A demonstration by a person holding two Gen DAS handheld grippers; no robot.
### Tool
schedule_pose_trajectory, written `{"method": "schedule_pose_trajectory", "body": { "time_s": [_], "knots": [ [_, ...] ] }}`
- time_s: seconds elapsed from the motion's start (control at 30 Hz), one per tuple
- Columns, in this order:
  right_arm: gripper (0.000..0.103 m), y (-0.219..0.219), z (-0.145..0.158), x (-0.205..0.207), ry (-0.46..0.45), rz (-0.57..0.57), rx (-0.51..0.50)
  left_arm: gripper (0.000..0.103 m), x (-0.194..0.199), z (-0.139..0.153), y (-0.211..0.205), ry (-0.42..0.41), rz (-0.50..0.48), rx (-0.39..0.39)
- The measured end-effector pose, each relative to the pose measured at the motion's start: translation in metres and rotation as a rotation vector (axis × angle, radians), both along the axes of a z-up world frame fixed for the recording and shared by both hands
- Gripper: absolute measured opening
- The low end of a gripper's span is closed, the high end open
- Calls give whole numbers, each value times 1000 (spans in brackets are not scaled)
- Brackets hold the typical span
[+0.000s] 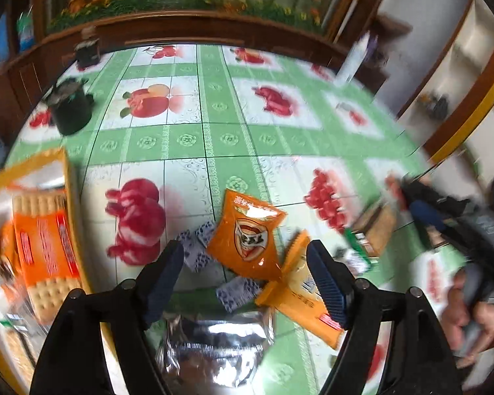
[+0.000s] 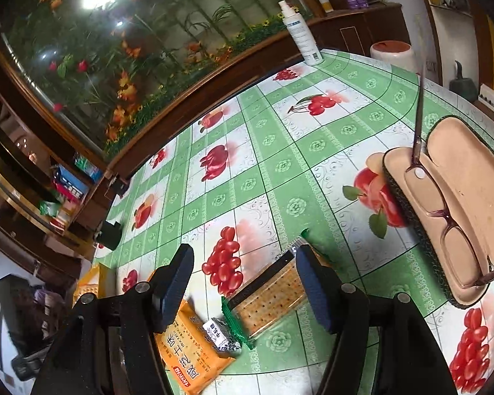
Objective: Organize snacks
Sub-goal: 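Move both grippers back to the snack pile, then grasp the orange snack bag with the left gripper while the right grasps the small milk candy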
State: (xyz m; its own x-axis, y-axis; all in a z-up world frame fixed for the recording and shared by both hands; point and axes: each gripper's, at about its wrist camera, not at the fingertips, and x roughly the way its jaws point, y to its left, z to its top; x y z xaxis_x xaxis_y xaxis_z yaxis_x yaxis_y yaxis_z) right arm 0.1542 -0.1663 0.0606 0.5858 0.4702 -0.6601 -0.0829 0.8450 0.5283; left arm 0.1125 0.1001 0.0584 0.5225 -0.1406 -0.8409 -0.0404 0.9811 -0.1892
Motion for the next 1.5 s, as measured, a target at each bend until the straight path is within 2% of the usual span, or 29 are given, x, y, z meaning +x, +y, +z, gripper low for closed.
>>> {"method": "schedule_pose_trajectory", "body": {
  "time_s": [0.13,0.23,0.37,0.4,0.43,0.5,0.53,0.6,0.7,0.77,0.87,0.93,1.13,1.37,1.43,1.5],
  "knots": [
    [69,-4,0,0,8,1,35,77,24,-14,-22,50,-17,155],
    [69,-6,-1,0,13,5,49,77,36,-28,-30,93,-35,206],
    [69,-7,0,0,14,13,66,74,42,-42,-37,92,-38,259],
    [69,-7,0,0,12,17,67,64,42,-43,-39,81,-32,270],
    [69,-6,1,-1,11,20,68,49,41,-45,-38,74,-24,271],
    [69,-3,2,-2,6,32,67,48,40,-45,-36,64,-2,233],
    [69,-1,2,-2,3,38,64,42,39,-46,-34,54,10,216],
    [69,5,2,-3,-2,58,55,37,33,-43,-31,25,48,215],
    [67,16,1,-5,-5,108,34,37,16,-24,-15,-50,106,102],
    [49,28,0,-8,-5,157,-4,37,3,-11,-1,-116,140,35],
    [30,46,-10,-10,44,252,-35,37,-6,-8,12,-158,158,13],
    [28,56,-17,-10,74,300,-46,37,-5,-8,15,-155,140,-38],
    [28,73,-22,-21,55,376,-148,38,-8,-5,-3,-173,76,15],
    [28,78,-36,-18,89,401,-224,38,-10,-4,-4,-174,64,-10],
    [27,85,-38,-20,73,410,-289,38,-11,-4,-6,-172,60,-3],
    [25,86,-38,-22,60,411,-311,38,-11,-5,-7,-169,59,-5]
  ]
}}
